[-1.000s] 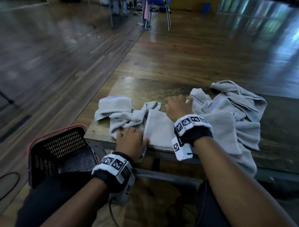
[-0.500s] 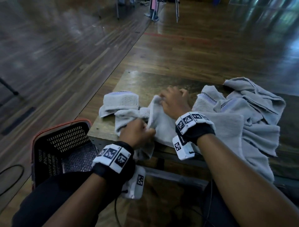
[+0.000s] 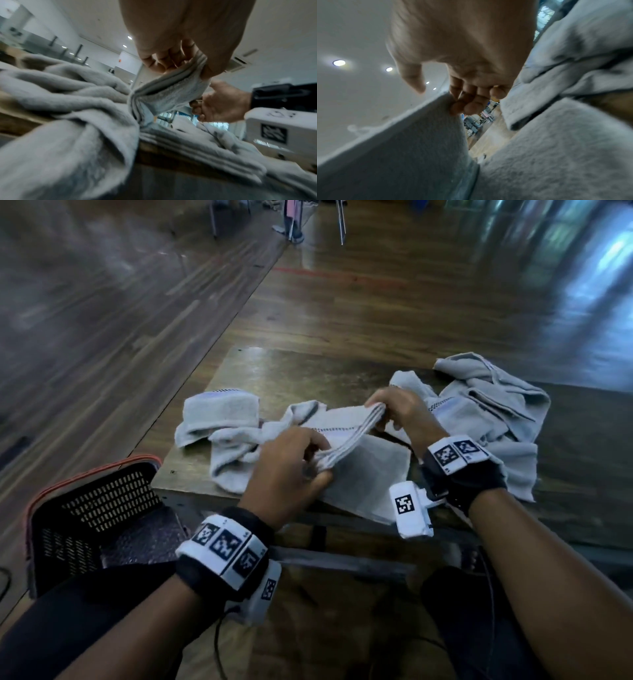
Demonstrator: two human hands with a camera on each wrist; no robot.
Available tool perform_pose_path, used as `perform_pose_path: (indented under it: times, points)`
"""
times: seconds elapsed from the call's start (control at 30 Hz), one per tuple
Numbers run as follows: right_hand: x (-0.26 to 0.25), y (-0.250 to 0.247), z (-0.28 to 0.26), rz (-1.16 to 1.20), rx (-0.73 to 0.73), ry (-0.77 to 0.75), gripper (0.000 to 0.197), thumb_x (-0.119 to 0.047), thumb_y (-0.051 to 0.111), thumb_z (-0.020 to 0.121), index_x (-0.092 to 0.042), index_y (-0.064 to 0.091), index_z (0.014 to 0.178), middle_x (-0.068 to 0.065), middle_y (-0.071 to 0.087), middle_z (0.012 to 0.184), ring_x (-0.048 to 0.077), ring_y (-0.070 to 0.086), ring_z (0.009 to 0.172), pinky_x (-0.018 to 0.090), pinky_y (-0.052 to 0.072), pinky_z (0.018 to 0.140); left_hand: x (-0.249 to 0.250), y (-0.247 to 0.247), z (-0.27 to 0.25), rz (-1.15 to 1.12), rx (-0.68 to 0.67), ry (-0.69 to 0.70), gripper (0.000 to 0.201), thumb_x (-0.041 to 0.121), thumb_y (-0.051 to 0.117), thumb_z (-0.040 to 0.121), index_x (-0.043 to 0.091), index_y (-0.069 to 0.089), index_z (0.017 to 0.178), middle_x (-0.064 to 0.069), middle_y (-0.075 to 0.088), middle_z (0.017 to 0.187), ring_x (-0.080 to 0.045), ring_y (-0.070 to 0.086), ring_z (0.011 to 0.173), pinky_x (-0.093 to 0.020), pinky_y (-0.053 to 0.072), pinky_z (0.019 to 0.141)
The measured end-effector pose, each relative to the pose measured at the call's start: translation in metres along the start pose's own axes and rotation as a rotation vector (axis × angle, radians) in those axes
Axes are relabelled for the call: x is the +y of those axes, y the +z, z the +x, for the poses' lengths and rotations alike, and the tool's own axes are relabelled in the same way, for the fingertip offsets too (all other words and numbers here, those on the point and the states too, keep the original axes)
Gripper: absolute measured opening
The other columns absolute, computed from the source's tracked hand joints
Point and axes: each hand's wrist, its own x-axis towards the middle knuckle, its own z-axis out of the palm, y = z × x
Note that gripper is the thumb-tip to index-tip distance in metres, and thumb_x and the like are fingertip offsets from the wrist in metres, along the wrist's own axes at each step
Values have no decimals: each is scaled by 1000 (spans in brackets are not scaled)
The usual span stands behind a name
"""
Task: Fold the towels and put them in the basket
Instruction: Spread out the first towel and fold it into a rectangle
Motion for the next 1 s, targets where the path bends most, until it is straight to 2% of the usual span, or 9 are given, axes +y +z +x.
perform_pose_path:
  times: [0.17, 0.27, 0.4, 0.5, 0.6, 0.7, 0.87, 0.93, 1.0]
  points:
    - [31, -26, -9, -135, -32, 124, 19, -2, 59, 85, -16, 61, 72, 6, 56, 67, 4, 49, 48, 19, 40, 49, 22, 49, -14, 166, -227, 128, 25, 28, 55, 75, 14, 63, 94, -7, 61, 89, -30, 59, 85, -37, 42, 70]
    - [39, -37, -13, -334, -42, 157, 3, -9, 61, 85, -11, 64, 86, 5, 58, 70, 7, 55, 57, 20, 43, 55, 28, 73, -19, 240, -281, 178, 21, 29, 60, 79, 18, 62, 97, -3, 61, 92, -28, 58, 86, -36, 39, 73]
    - [46, -46, -16, -573, 46, 191, 5, -15, 65, 82, -14, 62, 87, 2, 59, 71, 14, 56, 58, 25, 46, 59, 32, 88, -16, 327, -298, 228, 20, 32, 57, 80, 19, 62, 93, -1, 62, 87, -26, 58, 80, -34, 41, 69]
    - [47, -45, -17, -671, 47, 226, 5, -17, 66, 83, -16, 64, 88, 3, 61, 80, 20, 61, 79, 34, 51, 78, 32, 91, -16, 357, -327, 237, 27, 36, 45, 82, 19, 64, 93, -1, 63, 88, -25, 59, 80, -35, 43, 67]
    - [43, -43, -16, -818, -86, 255, 20, -22, 60, 88, -6, 67, 98, 9, 66, 100, 24, 60, 97, 37, 48, 88, 29, 92, -16, 334, -344, 246, 22, 32, 59, 82, 20, 65, 98, -1, 63, 92, -26, 58, 85, -35, 43, 70]
    - [38, -39, -17, -931, -228, 284, 27, -22, 57, 90, 5, 60, 92, 17, 60, 94, 27, 57, 90, 31, 41, 78, 26, 91, -13, 315, -403, 283, 26, 32, 59, 83, 22, 65, 107, 0, 61, 98, -25, 56, 92, -35, 41, 75]
    - [42, -41, -19, -908, -218, 257, 34, -23, 65, 86, -6, 45, 64, 3, 37, 73, 20, 44, 71, 29, 33, 69, 27, 85, -4, 330, -596, 309, 39, 29, 51, 84, 33, 56, 122, 6, 52, 117, -19, 43, 110, -33, 34, 85]
    - [39, -44, -24, -868, -192, 235, 18, -23, 67, 84, -7, 57, 83, 1, 41, 95, 19, 48, 89, 33, 41, 83, 30, 80, 6, 324, -641, 313, 34, 29, 51, 85, 35, 59, 117, 9, 53, 117, -17, 44, 110, -31, 31, 83]
    - [33, -50, -32, -798, -149, 203, 26, -21, 68, 83, -8, 57, 103, 7, 48, 106, 23, 51, 99, 34, 43, 87, 33, 71, 19, 292, -614, 279, 28, 25, 52, 85, 34, 64, 109, 9, 58, 113, -17, 49, 107, -31, 29, 81]
